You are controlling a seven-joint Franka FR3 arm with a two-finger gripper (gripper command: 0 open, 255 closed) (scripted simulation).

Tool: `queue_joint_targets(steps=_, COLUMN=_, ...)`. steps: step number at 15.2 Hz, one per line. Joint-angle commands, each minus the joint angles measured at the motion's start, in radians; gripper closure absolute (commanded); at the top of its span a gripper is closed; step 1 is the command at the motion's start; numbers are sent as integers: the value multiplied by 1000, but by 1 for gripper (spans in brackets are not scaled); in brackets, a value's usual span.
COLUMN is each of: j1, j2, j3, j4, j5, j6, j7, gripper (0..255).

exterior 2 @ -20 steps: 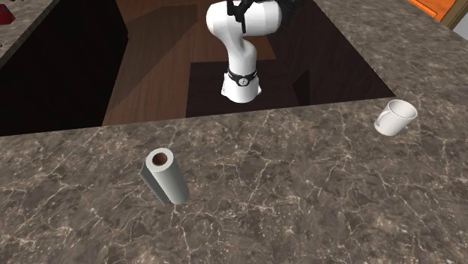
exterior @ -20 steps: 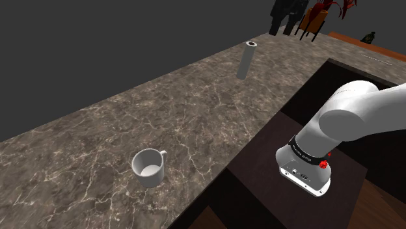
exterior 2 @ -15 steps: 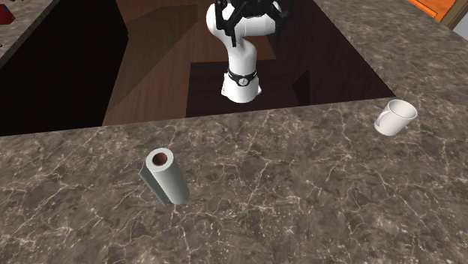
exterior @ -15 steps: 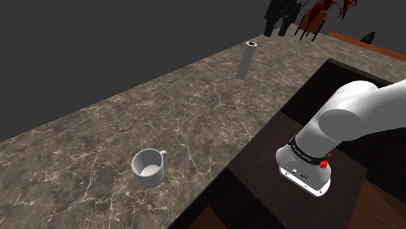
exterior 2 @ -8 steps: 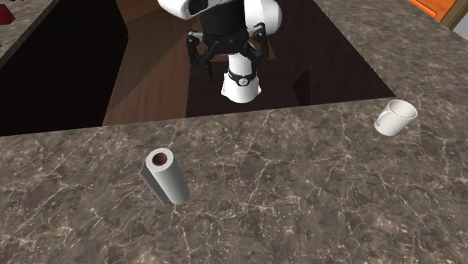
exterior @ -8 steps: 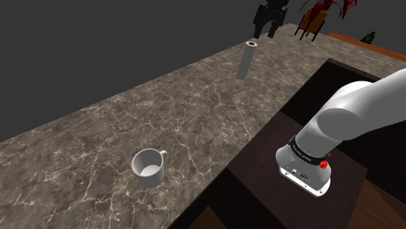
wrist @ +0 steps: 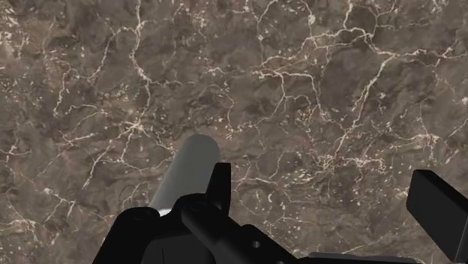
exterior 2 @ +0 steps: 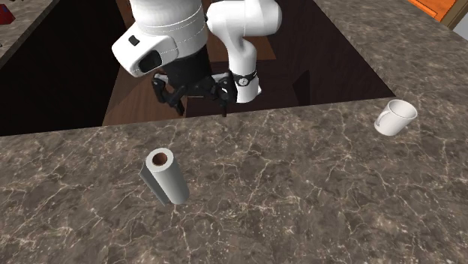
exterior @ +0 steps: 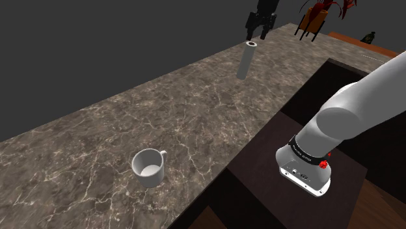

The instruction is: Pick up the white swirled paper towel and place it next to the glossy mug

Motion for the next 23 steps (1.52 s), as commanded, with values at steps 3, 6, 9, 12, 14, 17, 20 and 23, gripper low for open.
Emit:
queue_joint_targets(steps=3, j1=-18, j2=138, j3=-43, j4=85, j5=13, j6=56, j7=-51, gripper=0)
queue_joint_targets(steps=6, j1=-33, j2=243, j3=-68, j4=160, j5=34, j6=87, j7=-85, gripper=0)
queue_joint_targets(steps=9, j1=-52, j2=351, j3=-88, j4=246, j5=62, j6=108, j7=-119, gripper=0)
queue_joint_targets(steps=12, j1=-61, j2=392, j3=-92, j4=268, j5=75, j6=126, j7=-131, gripper=0)
queue_joint_targets(steps=14, j1=-61, j2=399, j3=-91, j4=249, j5=78, j6=151, j7=-134, gripper=0)
queue_joint_targets(steps=17, j1=-61, j2=410, j3=-90, j4=221, j5=84, j6=189, j7=-137, gripper=0)
queue_joint_targets(steps=20, j1=-61, j2=417, j3=-89, j4=208, j5=87, j6=209, j7=-140, gripper=0)
queue_joint_targets(steps=23, j1=-61, j2=417, j3=-89, j4=208, j5=87, j6=209, j7=-140, gripper=0)
